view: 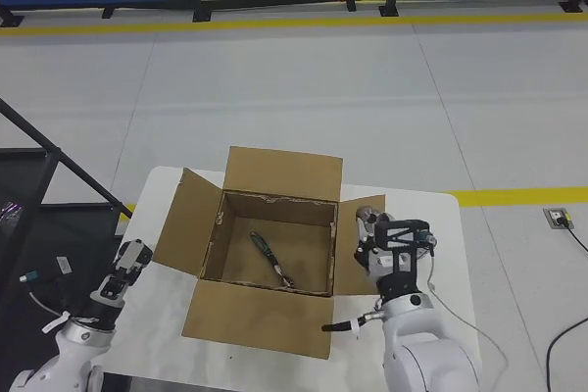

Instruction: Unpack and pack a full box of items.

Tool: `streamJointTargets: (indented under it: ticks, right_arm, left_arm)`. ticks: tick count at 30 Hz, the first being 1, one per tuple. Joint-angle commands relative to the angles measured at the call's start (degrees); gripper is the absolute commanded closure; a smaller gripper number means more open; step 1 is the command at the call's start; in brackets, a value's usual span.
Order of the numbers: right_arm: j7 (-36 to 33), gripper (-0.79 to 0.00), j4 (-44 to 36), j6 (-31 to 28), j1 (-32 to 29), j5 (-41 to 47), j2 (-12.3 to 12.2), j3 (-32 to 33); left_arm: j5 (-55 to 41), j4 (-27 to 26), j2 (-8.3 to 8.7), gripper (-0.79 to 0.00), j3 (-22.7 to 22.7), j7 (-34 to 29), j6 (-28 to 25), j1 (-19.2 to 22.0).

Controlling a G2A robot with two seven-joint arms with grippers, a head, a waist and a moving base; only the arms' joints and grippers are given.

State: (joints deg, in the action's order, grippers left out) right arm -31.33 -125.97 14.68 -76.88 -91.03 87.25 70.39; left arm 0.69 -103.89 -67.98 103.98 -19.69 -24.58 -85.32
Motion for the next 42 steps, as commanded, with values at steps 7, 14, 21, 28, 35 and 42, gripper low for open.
streamJointTargets:
  ticks: [7,14,21,28,35,42]
  right_arm:
    - [-5.8,0.0,-5.5,2.6,-8.5,1.2,-0.5,7.0]
    - [-7.2,0.0,-0.1,1.1,-10.6,9.4,-0.8,13.7]
    - [-6.8,0.0,12.1,-2.1,-6.8,17.2,-1.1,17.6]
    - [-5.8,0.0,20.9,-3.2,-2.7,19.1,-1.5,19.6]
    - [-4.9,0.0,26.1,-5.2,0.2,20.4,-1.9,20.6]
    - [-5.4,0.0,28.8,-4.8,2.0,20.3,-2.3,21.2]
  left_arm:
    - [-0.4,0.8,0.21,-0.785,0.0,-0.7,-0.1,1.1]
    - [-1.1,1.8,0.42,-0.785,0.4,-1.2,0.0,1.8]
    - [-0.9,1.9,0.57,-0.785,0.5,-1.2,0.1,2.1]
    - [-0.2,1.6,0.71,-0.785,0.5,-1.1,0.7,2.1]
    - [0.5,1.2,0.79,-0.785,0.1,-0.6,1.3,2.2]
    - [0.8,1.0,0.86,-0.785,0.1,0.1,1.7,2.1]
